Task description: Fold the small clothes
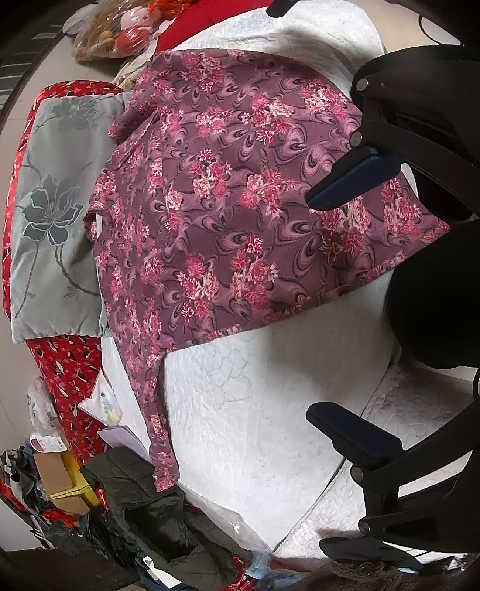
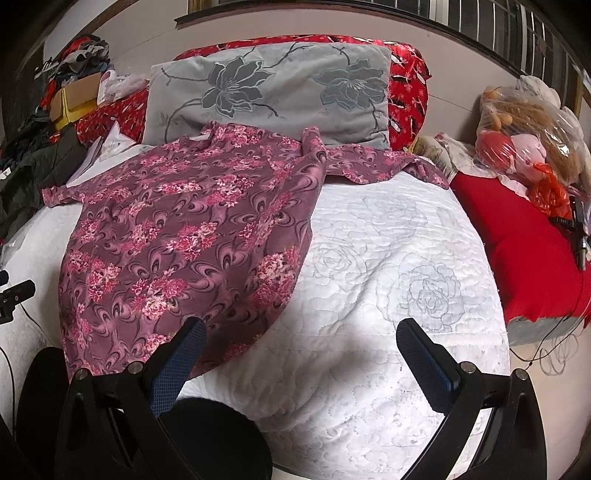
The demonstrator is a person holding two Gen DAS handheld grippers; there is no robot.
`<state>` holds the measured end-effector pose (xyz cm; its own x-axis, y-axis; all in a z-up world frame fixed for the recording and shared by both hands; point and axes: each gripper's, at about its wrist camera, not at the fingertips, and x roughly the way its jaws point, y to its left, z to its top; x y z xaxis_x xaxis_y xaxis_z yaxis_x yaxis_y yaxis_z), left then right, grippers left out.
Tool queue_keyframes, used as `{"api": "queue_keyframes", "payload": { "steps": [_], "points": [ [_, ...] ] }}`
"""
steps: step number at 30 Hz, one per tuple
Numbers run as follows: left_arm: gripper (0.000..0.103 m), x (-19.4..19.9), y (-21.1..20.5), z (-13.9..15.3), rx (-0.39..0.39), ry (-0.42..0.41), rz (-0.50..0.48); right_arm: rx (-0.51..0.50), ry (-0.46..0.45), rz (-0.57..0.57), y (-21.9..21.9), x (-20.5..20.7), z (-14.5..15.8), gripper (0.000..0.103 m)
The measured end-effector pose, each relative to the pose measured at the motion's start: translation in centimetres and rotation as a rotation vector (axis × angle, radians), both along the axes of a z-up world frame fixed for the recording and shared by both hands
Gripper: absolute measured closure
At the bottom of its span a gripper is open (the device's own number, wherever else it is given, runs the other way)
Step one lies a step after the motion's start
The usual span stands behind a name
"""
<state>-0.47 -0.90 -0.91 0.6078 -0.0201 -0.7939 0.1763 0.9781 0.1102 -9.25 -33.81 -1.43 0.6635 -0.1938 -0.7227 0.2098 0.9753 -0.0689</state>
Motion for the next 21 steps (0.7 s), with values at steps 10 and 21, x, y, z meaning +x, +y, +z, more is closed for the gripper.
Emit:
{"api": "queue_keyframes", "payload": {
  "steps": [10, 21],
  "points": [
    [0.000, 0.4, -0.1, -0.5, -0.008, 0.015, 0.002, 0.004, 0.012, -0.005, -0.2, 0.3, -0.3, 0.000],
    [0.000, 1.4, 0.3, -1.3, -0.025, 0.044, 0.010, 0.005, 0.028, -0.005, 0.1, 1.2, -0.5, 0.001]
  ]
}}
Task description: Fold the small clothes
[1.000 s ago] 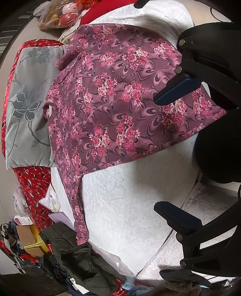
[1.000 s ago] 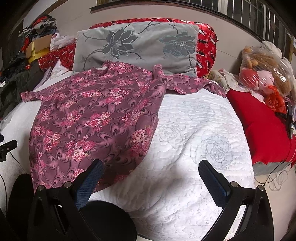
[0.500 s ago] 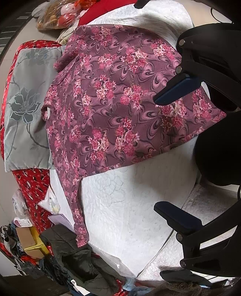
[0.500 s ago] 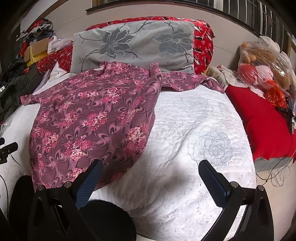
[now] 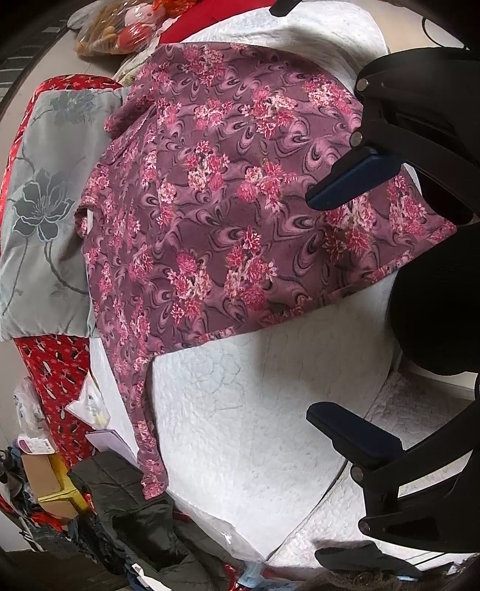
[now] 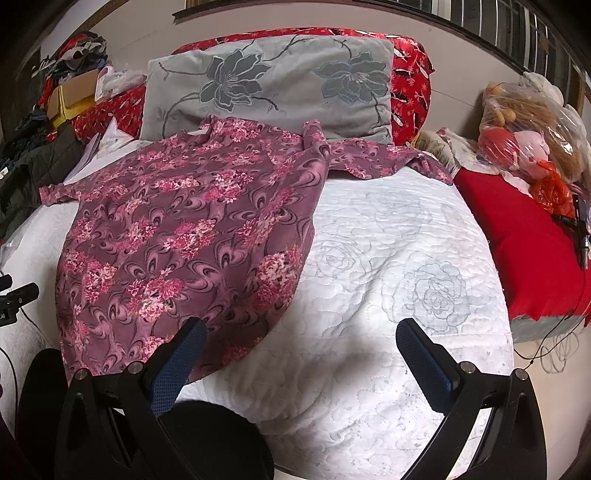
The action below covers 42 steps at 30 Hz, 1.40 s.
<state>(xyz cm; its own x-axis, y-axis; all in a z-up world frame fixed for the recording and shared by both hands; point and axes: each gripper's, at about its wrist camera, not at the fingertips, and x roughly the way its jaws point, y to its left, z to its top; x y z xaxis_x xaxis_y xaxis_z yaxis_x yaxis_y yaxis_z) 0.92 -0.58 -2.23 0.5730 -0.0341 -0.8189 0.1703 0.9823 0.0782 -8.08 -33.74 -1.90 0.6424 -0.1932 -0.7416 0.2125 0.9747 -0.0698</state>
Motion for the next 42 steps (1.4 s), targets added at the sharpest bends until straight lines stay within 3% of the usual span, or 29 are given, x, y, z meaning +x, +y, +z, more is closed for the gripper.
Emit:
{"api": "queue_keyframes", "payload": {
  "steps": [7, 11, 15, 19, 23, 24, 25, 26, 27, 28, 29, 30, 35, 38, 40, 42],
  "points": [
    [0.000, 1.9, 1.5, -1.7, -0.045, 0.103, 0.048, 0.043, -0.010, -0.031, -2.2, 1.1, 0.1, 0.001],
    [0.000, 3.5, 2.4, -3.1, -0.098, 0.181, 0.091, 0.119, -0.029, -0.066, -5.1, 3.2, 0.3, 0.001],
    [0.000, 4.9, 2.0, -4.9, -0.147, 0.279, 0.110, 0.179, -0.055, -0.034, -7.3, 5.9, 0.1, 0.001],
    [0.000, 5.2, -0.1, -6.5, -0.159, 0.361, 0.080, 0.207, -0.024, 0.012, -8.0, 9.2, -1.2, 0.000],
    [0.013, 4.7, -2.1, -7.2, -0.190, 0.401, 0.039, 0.318, 0.022, 0.065, -8.2, 12.1, -3.5, 0.004],
    [0.023, 4.4, -2.4, -7.0, -0.189, 0.390, 0.031, 0.381, 0.038, 0.105, -8.0, 12.6, -4.2, 0.017],
    [0.030, 4.2, -2.4, -6.6, -0.194, 0.384, 0.021, 0.422, 0.053, 0.129, -7.8, 12.8, -4.7, 0.052],
    [0.049, 4.0, -2.4, -6.1, -0.199, 0.378, 0.019, 0.450, 0.075, 0.138, -7.5, 12.9, -5.0, 0.070],
    [0.078, 3.9, -2.0, -5.7, -0.198, 0.374, 0.008, 0.465, 0.079, 0.143, -7.3, 12.6, -5.0, 0.096],
    [0.094, 4.0, -1.2, -5.1, -0.238, 0.377, 0.003, 0.462, 0.056, 0.147, -7.1, 12.0, -4.5, 0.096],
    [0.098, 4.1, -0.5, -4.7, -0.289, 0.389, 0.001, 0.467, 0.023, 0.157, -6.8, 11.1, -3.7, 0.097],
    [0.098, 4.1, 0.6, -4.0, -0.358, 0.401, 0.017, 0.494, -0.017, 0.172, -6.6, 9.8, -2.6, 0.097],
    [0.098, 3.0, 4.1, 0.2, -0.501, 0.381, 0.028, 0.575, -0.104, 0.219, -5.3, 2.3, 3.2, 0.097],
    [0.098, 2.1, 6.0, 3.0, -0.502, 0.361, 0.026, 0.596, -0.048, 0.201, -4.5, -1.0, 3.7, 0.097],
    [0.098, 1.8, 7.2, 3.1, -0.480, 0.378, 0.034, 0.601, 0.043, 0.174, -4.1, -1.9, 2.0, 0.097],
    [0.098, 1.8, 7.7, 2.2, -0.453, 0.404, 0.051, 0.539, 0.161, 0.127, -3.6, -2.5, -0.8, 0.097]
  ]
}}
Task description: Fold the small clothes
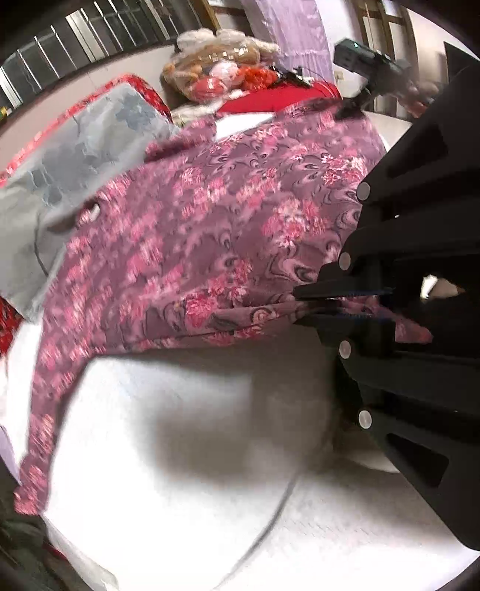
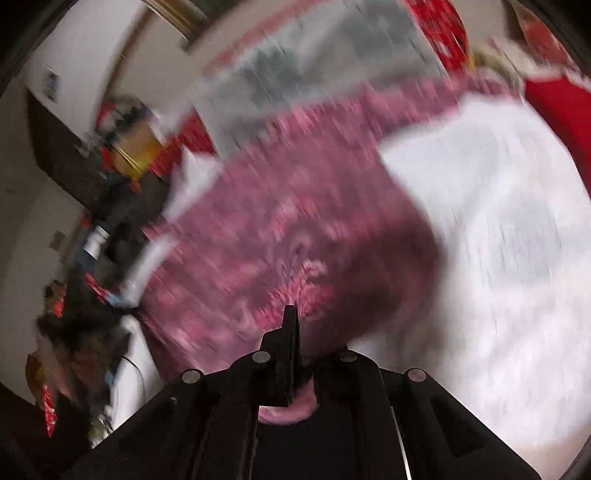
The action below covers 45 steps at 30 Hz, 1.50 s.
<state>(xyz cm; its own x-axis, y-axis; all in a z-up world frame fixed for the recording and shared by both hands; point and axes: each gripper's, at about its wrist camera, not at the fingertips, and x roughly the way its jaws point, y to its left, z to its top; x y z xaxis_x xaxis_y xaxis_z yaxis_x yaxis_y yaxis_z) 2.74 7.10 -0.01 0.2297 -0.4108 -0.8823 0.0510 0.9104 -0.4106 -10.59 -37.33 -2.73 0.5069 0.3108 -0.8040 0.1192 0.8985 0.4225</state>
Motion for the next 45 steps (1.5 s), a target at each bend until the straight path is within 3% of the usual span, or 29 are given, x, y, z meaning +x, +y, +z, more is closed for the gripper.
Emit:
{"api": "queue_keyframes", "payload": {
  "steps": [2, 4, 13, 16, 20, 23, 31, 35, 36, 38, 39, 43, 45],
  "points": [
    [0.098, 0.3, 0.3, -1.4, 0.069, 0.041, 0.010, -0.084, 0.090, -0.007, 0.6, -0.2, -2.4, 0.096],
    [0.098, -0.3, 0.9, -2.5, 0.122, 0.071, 0.011, -0.126, 0.081, -0.004, 1.0, -0.2, -2.7, 0.091],
    [0.095, -0.9, 0.8, -2.0, 0.141, 0.068, 0.014, -0.265, 0.010, 0.049, 2.4, 1.2, -0.9, 0.091],
    [0.082, -0.7, 0.3, -2.0, 0.154, 0.056, -0.013, -0.287, -0.004, 0.057, 2.7, 1.1, -0.9, 0.091],
    [0.053, -0.8, 0.0, -2.6, 0.097, 0.070, -0.022, -0.304, -0.014, 0.067, 3.1, 1.4, -0.9, 0.091],
    [0.050, -0.8, -0.3, -3.3, 0.085, 0.100, -0.021, -0.315, -0.018, 0.072, 3.1, 1.7, -0.9, 0.089],
    [0.048, -0.9, -0.5, -4.2, 0.098, 0.135, -0.037, -0.315, -0.022, 0.078, 3.0, 2.1, -0.8, 0.085],
    [0.048, -1.0, -0.7, -4.2, 0.111, 0.136, -0.056, -0.208, -0.056, 0.011, 0.0, 1.2, 0.2, 0.083],
    [0.047, -1.1, -0.7, -4.2, 0.114, 0.133, -0.065, -0.186, -0.066, -0.045, -1.7, 0.7, 0.5, 0.078],
    [0.045, -1.1, -0.8, -4.2, 0.118, 0.129, -0.073, -0.198, -0.069, -0.145, -4.2, -0.2, 0.7, 0.057],
    [0.044, -1.2, -0.9, -4.4, 0.118, 0.128, -0.077, -0.212, -0.060, -0.186, -5.2, -0.7, 0.5, 0.052],
    [0.044, -1.3, -1.6, -5.3, 0.118, 0.154, -0.086, -0.163, -0.026, -0.198, -6.5, -1.1, -1.8, 0.052],
    [0.044, -1.3, -2.0, -5.9, 0.122, 0.169, -0.089, -0.050, -0.032, -0.153, -6.0, -0.8, -3.3, 0.052]
  ]
}}
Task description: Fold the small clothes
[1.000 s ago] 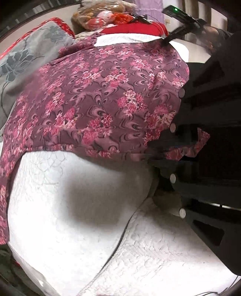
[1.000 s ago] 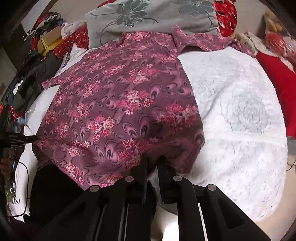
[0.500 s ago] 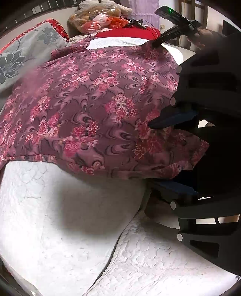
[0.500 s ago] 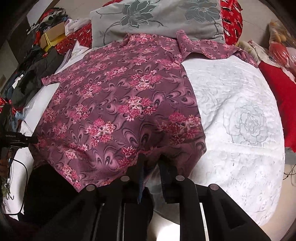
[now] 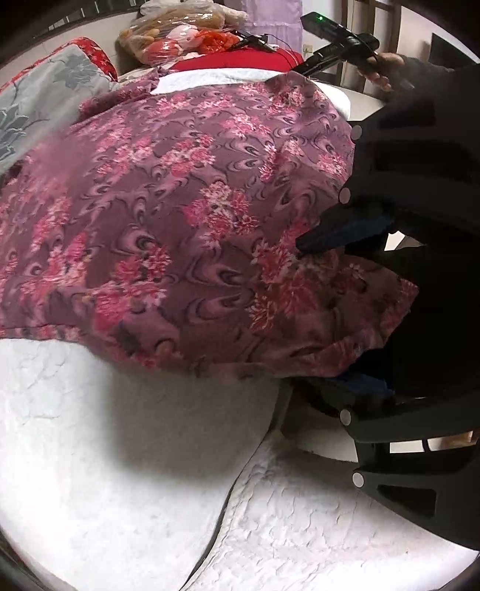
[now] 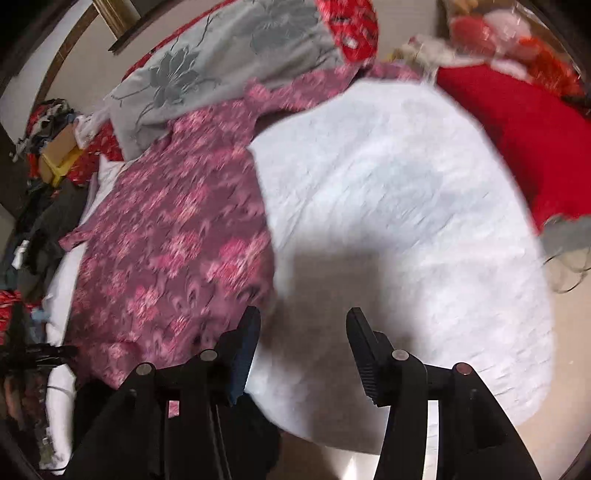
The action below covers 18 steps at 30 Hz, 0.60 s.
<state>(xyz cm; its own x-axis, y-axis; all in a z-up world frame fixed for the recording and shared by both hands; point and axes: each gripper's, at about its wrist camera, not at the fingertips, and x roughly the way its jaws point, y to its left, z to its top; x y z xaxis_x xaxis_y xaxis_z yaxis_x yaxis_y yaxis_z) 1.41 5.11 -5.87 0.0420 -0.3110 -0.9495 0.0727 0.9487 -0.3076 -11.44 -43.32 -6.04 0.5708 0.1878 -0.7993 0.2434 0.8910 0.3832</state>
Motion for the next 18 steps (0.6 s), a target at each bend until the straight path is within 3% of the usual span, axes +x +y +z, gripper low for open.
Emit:
{"api": "queue_keyframes", "payload": {
  "steps": [2, 4, 5, 6, 8, 9, 13, 15, 18],
  "points": [
    [0.044, 0.0, -0.3, -0.3, 0.001, -0.002, -0.001, 0.109, -0.049, 0.047, 0.8, 0.3, -0.9, 0.052],
    [0.045, 0.0, -0.6, -0.5, 0.008, -0.013, 0.000, 0.122, -0.095, 0.088, 1.9, 1.1, -1.4, 0.052],
    [0.059, 0.0, -0.7, -0.6, 0.010, -0.011, 0.000, 0.122, -0.111, 0.109, 2.4, 1.5, -1.5, 0.053],
    [0.081, 0.2, -0.8, -0.8, 0.000, 0.000, -0.004, 0.137, -0.120, 0.131, 2.7, 1.8, -1.5, 0.058],
    [0.093, 0.2, -0.9, -0.6, -0.018, 0.008, -0.003, 0.170, -0.137, 0.196, 3.4, 2.4, -0.8, 0.099],
    [0.095, 0.1, -0.8, -0.3, -0.025, 0.008, 0.003, 0.151, -0.151, 0.216, 3.7, 2.3, 0.3, 0.099],
    [0.096, -0.7, 0.1, 4.1, -0.142, -0.020, 0.017, 0.243, -0.333, 0.192, 1.9, -0.5, 7.2, 0.100],
    [0.096, -0.9, 0.5, 6.1, -0.129, -0.066, 0.013, 0.242, -0.384, 0.141, 0.5, -1.8, 9.8, 0.101],
    [0.095, -0.3, 0.7, 5.6, -0.072, -0.056, 0.023, 0.187, -0.306, 0.052, -1.2, -2.0, 9.1, 0.101]
  ]
}}
